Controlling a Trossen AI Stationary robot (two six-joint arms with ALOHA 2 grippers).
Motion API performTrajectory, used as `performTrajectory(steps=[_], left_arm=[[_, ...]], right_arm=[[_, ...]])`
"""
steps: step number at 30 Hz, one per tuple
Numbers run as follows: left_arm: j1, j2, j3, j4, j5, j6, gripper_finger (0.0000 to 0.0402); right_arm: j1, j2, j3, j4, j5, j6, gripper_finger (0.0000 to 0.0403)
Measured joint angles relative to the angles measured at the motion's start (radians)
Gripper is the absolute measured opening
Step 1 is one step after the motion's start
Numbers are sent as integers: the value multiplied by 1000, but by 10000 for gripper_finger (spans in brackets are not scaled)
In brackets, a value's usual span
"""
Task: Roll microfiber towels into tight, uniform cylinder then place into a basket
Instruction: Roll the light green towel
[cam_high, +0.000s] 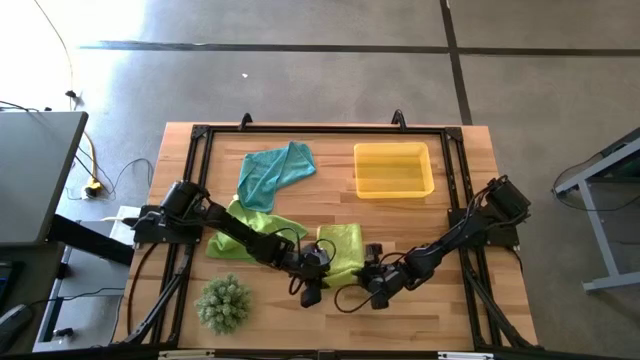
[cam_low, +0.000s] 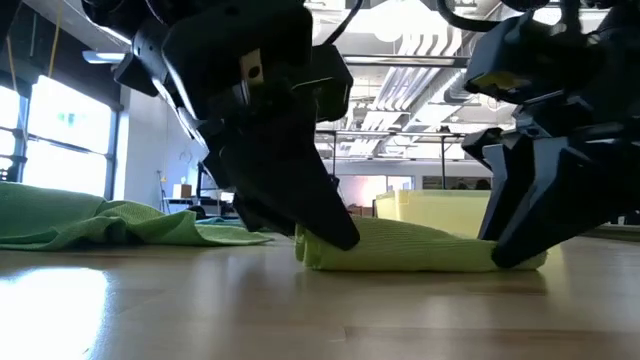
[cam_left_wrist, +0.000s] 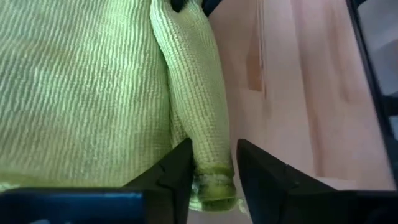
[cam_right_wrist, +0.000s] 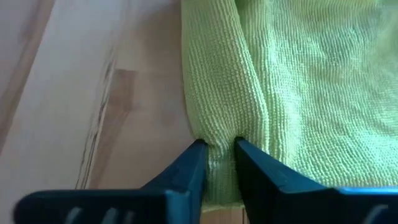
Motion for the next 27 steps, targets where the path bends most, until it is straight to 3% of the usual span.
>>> performTrajectory(steps=[5,9,16,22,27], left_arm=[[3,-36,0,-85,-9,84,130],[2,-94,1,-133,-18,170,130],[-22,-199,3,-170,-146,289,131],[-58,-189,4,-166,-155,297,131],[-90,-143,3,-120,-270,370,131]], right_arm=[[-6,0,-1,-5,-16,34,8],[-21,-3,-3,-3,-52,57,14],[-72,-22,-5,6,-152,107,4],[-131,-113,-12,-26,-226,83,2],[-196,-156,-8,-89,-318,124,1]])
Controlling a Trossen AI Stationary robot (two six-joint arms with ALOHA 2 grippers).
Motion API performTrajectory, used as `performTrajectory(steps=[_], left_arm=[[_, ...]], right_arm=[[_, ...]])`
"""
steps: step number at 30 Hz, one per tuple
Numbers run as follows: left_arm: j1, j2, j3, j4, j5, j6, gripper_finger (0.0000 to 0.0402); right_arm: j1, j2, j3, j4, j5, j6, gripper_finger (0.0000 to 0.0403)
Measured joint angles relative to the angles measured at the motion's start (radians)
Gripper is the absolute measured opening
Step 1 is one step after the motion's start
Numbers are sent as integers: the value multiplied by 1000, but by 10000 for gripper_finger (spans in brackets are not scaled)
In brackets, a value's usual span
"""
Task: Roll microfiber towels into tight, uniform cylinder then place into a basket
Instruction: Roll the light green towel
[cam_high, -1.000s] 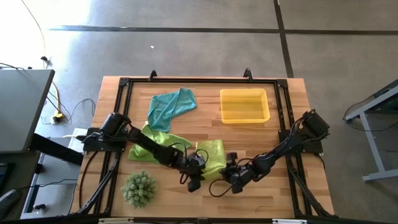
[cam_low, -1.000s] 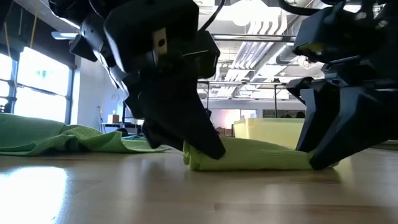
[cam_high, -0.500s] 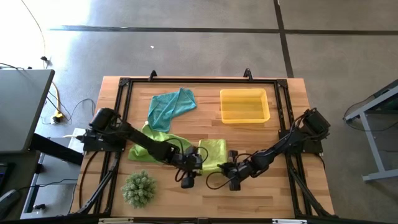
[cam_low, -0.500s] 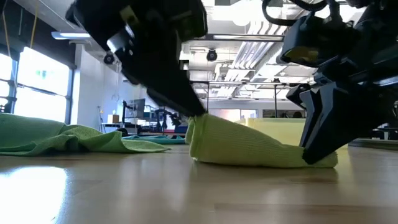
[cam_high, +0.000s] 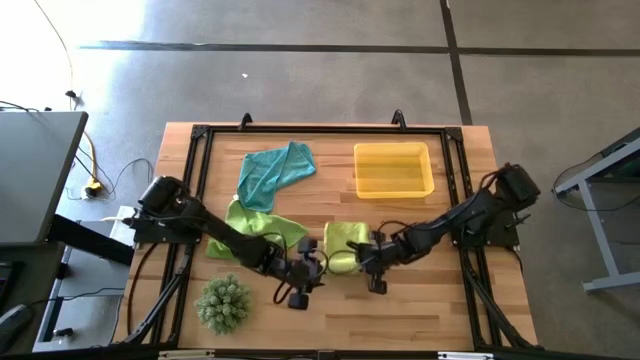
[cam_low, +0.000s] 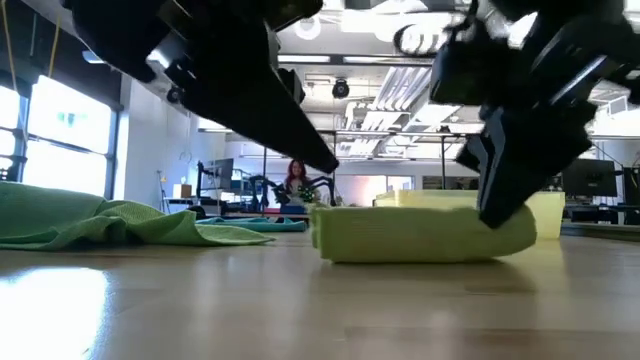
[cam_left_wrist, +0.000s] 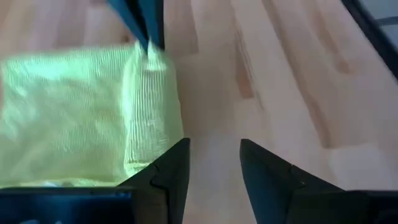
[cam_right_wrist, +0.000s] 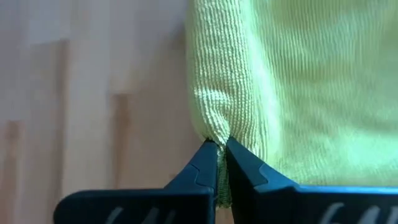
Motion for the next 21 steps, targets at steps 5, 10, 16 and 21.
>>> performTrajectory(steps=[5,10,16,21], left_arm=[[-19,60,-1,70,-113,109,131],[-17,117,2,124,-189,160,138],[-4,150,12,126,-268,173,158],[16,171,33,114,-241,169,177]], right_arm=[[-43,2,0,-9,-84,68,1],[-61,2,1,-6,-114,109,0],[-63,2,2,10,-117,117,0],[-63,2,3,18,-120,117,0]])
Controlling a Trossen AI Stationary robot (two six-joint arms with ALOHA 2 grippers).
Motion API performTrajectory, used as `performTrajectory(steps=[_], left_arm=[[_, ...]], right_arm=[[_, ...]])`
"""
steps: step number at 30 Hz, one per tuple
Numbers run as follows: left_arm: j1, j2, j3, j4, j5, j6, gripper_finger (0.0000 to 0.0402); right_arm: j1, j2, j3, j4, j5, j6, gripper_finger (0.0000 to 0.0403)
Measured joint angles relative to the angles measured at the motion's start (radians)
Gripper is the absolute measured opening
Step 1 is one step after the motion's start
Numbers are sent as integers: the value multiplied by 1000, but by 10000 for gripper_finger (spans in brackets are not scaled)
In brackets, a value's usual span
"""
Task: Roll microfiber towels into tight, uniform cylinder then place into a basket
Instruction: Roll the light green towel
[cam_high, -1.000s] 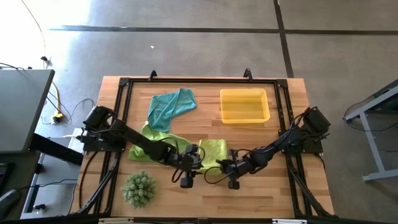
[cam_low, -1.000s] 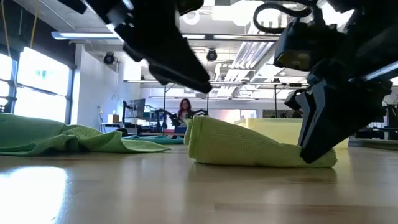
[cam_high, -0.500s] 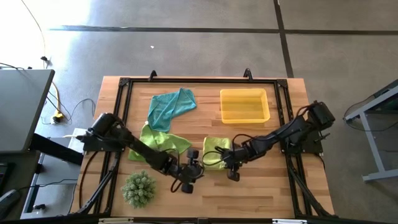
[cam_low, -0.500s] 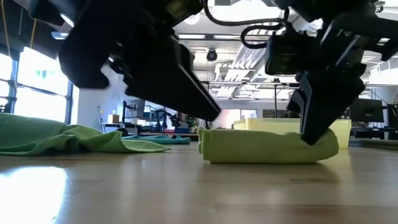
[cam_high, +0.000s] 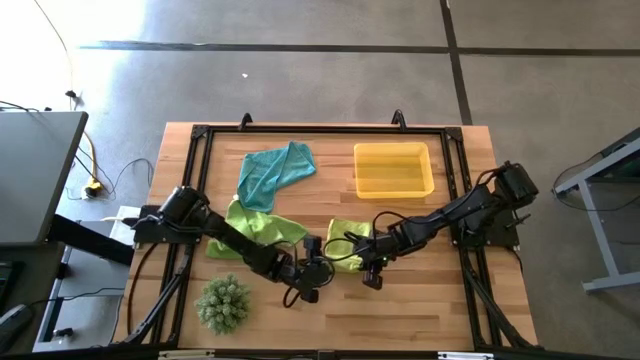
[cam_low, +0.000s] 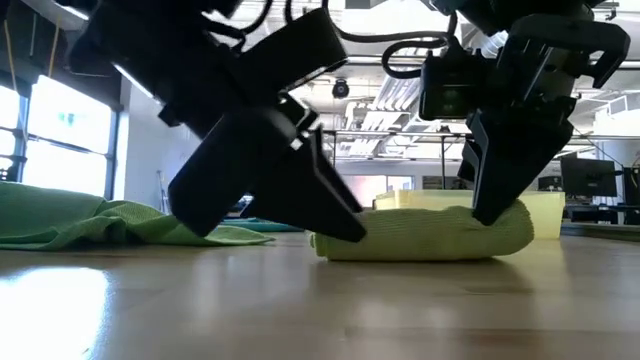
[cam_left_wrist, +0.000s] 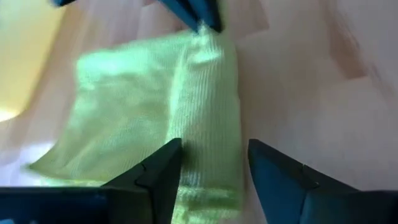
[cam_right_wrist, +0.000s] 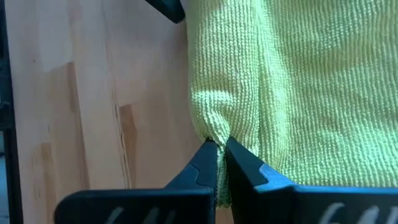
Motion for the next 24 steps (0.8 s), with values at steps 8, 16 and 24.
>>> performTrajectory(steps=[8,16,24], left_arm=[[25,30,16,-20,197,-239,149],[27,28,17,-11,413,-494,22],[45,29,16,-5,581,-678,17]], right_arm=[[0,-1,0,0,-2,3,0],[2,-1,2,9,-2,2,24],[2,-2,2,-1,-39,-61,95]])
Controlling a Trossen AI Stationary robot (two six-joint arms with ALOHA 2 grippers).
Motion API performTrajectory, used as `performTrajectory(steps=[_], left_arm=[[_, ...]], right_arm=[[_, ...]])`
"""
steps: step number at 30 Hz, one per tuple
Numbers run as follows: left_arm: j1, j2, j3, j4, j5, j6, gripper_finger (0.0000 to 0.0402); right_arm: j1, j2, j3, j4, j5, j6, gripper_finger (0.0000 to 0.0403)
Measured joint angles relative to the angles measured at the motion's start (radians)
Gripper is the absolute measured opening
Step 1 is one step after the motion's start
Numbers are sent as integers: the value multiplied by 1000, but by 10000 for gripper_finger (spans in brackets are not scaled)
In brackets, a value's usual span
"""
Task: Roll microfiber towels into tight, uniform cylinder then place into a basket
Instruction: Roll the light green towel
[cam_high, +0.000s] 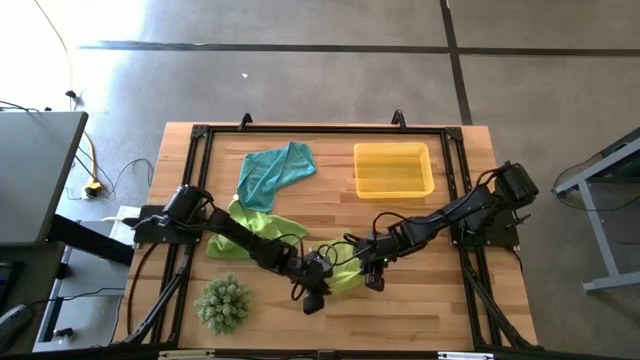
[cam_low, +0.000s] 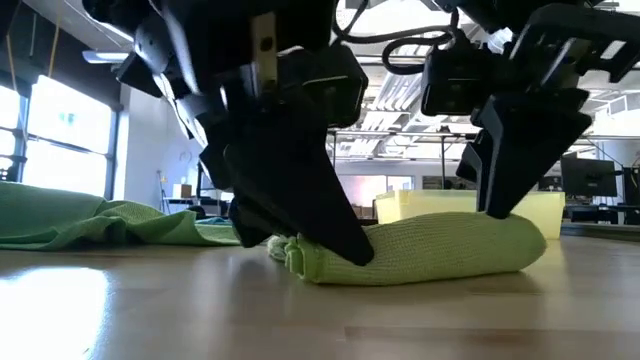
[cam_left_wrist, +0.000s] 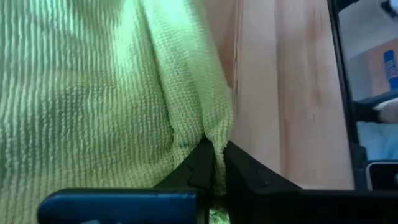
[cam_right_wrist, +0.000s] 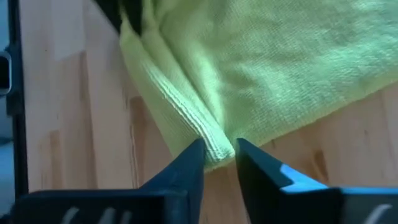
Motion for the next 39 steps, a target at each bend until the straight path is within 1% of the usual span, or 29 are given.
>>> performTrajectory(steps=[4,9,12,16,19,21,23,28,33,36,39], left_arm=[[22,0,0,-19,41,-64,8],[44,1,0,-41,73,-72,4],[52,0,0,-44,74,-72,9],[61,1,-1,-43,75,-75,11],[67,1,-2,-39,75,-75,11],[67,1,-2,-39,74,-79,11],[67,1,-3,-38,72,-79,11],[67,1,-3,-37,66,-80,11],[67,1,-3,-36,65,-82,11],[67,1,-3,-37,65,-86,12],[67,1,-3,-36,62,-97,12]], right_arm=[[15,0,0,4,-41,-83,120],[79,-26,0,4,-28,-211,125],[130,-74,0,-13,48,-257,124],[211,-130,0,-1,188,-359,114],[265,-118,0,3,314,-416,105],[282,-86,0,9,363,-419,102],[286,-51,-1,21,369,-410,101],[288,21,-1,120,369,-394,101],[282,29,-1,138,369,-394,103],[274,30,-1,138,365,-395,120],[267,35,-1,136,354,-394,148]])
